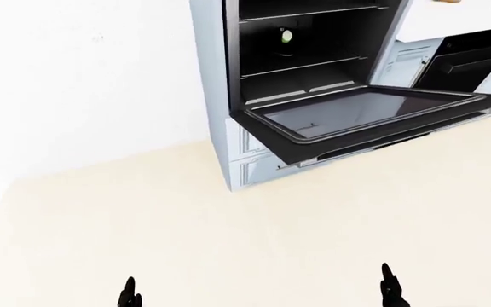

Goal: Close the oven door.

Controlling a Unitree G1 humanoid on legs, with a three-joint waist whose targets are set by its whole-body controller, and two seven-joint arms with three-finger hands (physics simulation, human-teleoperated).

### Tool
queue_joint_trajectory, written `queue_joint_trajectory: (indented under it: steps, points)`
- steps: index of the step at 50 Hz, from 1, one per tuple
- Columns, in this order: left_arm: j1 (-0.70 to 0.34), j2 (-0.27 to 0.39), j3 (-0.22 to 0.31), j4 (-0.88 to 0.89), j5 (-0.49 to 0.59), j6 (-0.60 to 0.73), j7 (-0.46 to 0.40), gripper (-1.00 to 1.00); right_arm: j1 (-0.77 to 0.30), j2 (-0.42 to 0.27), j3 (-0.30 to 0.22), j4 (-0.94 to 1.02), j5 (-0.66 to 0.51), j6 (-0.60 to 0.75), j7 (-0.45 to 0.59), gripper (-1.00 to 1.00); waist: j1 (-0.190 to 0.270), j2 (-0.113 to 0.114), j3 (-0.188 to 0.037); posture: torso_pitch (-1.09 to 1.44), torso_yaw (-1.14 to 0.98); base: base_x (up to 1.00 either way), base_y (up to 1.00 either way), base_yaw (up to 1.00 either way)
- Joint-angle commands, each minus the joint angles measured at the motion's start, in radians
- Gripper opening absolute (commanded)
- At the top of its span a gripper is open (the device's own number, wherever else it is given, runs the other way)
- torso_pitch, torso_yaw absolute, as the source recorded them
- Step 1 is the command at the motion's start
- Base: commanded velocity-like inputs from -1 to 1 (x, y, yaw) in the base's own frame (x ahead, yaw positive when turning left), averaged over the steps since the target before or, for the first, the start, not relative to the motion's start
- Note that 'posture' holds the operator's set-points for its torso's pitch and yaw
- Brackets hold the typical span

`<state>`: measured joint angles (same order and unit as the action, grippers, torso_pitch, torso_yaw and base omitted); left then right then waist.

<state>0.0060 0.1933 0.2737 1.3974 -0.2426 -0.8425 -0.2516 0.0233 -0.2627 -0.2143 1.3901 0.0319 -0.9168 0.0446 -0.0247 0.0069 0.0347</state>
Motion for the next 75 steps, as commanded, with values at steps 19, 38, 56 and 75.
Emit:
queue_joint_trajectory:
  steps: [19, 38, 56, 75]
  points:
    - [-0.008, 0.015, 0.010, -0.016, -0.012, -0.022, -0.008, 1.00, -0.015, -0.008, 0.000, -0.021, 0.022, -0.024, 0.021, 1.00, 0.018, 0.009, 0.000, 0.00, 0.00, -0.07, 0.00, -0.25]
    - [-0.009, 0.019, 0.014, -0.017, -0.024, -0.021, -0.016, 1.00, -0.012, -0.004, 0.005, -0.020, 0.019, -0.016, 0.027, 1.00, 0.014, -0.018, -0.004, 0.00, 0.00, -0.13, 0.00, -0.44]
    - [-0.007, 0.013, 0.006, -0.016, -0.012, -0.025, -0.008, 1.00, -0.014, 0.000, 0.004, -0.021, 0.023, -0.016, 0.037, 1.00, 0.021, -0.034, -0.012, 0.00, 0.00, -0.18, 0.00, -0.50]
    - [-0.009, 0.014, 0.006, -0.016, -0.012, -0.023, -0.009, 1.00, -0.011, 0.005, 0.005, -0.020, 0.035, -0.012, 0.059, 1.00, -0.018, 0.057, 0.007, 0.00, 0.00, -0.09, 0.00, -0.19]
